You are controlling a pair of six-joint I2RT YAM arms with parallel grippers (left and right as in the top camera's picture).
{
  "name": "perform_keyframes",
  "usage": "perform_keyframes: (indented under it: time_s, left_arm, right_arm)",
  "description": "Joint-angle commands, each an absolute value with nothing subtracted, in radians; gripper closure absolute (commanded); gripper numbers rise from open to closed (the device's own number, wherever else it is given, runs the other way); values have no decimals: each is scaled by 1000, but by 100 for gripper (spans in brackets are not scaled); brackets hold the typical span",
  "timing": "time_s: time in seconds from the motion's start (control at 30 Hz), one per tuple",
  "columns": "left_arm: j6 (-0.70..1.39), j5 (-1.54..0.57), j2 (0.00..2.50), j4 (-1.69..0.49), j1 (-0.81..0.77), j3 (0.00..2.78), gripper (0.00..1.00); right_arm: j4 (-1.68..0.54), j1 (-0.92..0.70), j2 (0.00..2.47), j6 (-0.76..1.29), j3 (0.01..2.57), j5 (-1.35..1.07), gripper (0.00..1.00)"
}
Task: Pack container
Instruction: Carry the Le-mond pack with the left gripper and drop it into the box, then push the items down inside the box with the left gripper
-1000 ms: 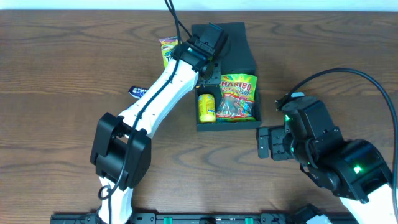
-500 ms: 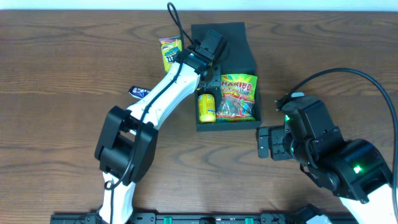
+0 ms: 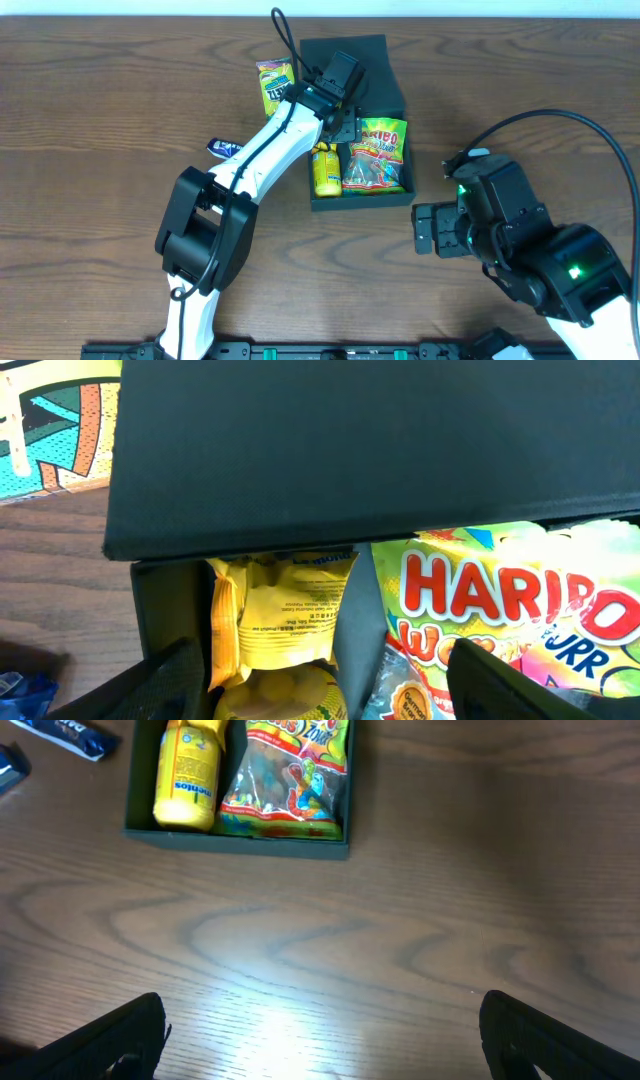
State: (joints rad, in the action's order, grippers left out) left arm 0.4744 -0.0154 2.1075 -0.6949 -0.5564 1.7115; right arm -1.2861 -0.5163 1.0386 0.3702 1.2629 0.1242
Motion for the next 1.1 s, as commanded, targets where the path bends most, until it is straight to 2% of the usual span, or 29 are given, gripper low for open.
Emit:
perform_keyframes:
  time_s: [0.0, 0.07, 0.1, 0.2, 0.23, 0.27, 0.3, 0.53, 1.07]
  left_arm:
    - [477, 8, 2090, -707, -547, 1729, 22]
    - [474, 7, 2061, -710, -547, 1733, 30]
    - [473, 7, 2048, -714, -547, 1733, 42]
    - [471, -12, 2028, -733, -548, 1733, 68]
    - [471, -35, 2027, -737, -550, 1733, 83]
    - [471, -73, 2027, -740, -551, 1732, 92]
    - [471, -117, 2028, -738, -551, 1730, 94]
    - [455, -277, 2050, -696, -578, 1717, 94]
    - [445, -281, 2234, -612, -629, 1711, 94]
  right_arm:
    - [-1287, -510, 1034, 358, 1269, 131, 1]
    - [-1287, -510, 1034, 358, 1269, 131, 1]
    - [-1287, -510, 1034, 358, 1269, 131, 1]
    - [-1287, -510, 1034, 358, 1269, 131, 1]
    - [-1287, -510, 1034, 358, 1269, 131, 1]
    - [-1287, -510, 1034, 358, 1269, 131, 1]
    - [-1287, -510, 1034, 358, 1269, 131, 1]
    - [-1287, -510, 1034, 358, 1269, 131, 1]
    - [-1287, -510, 1034, 358, 1269, 131, 1]
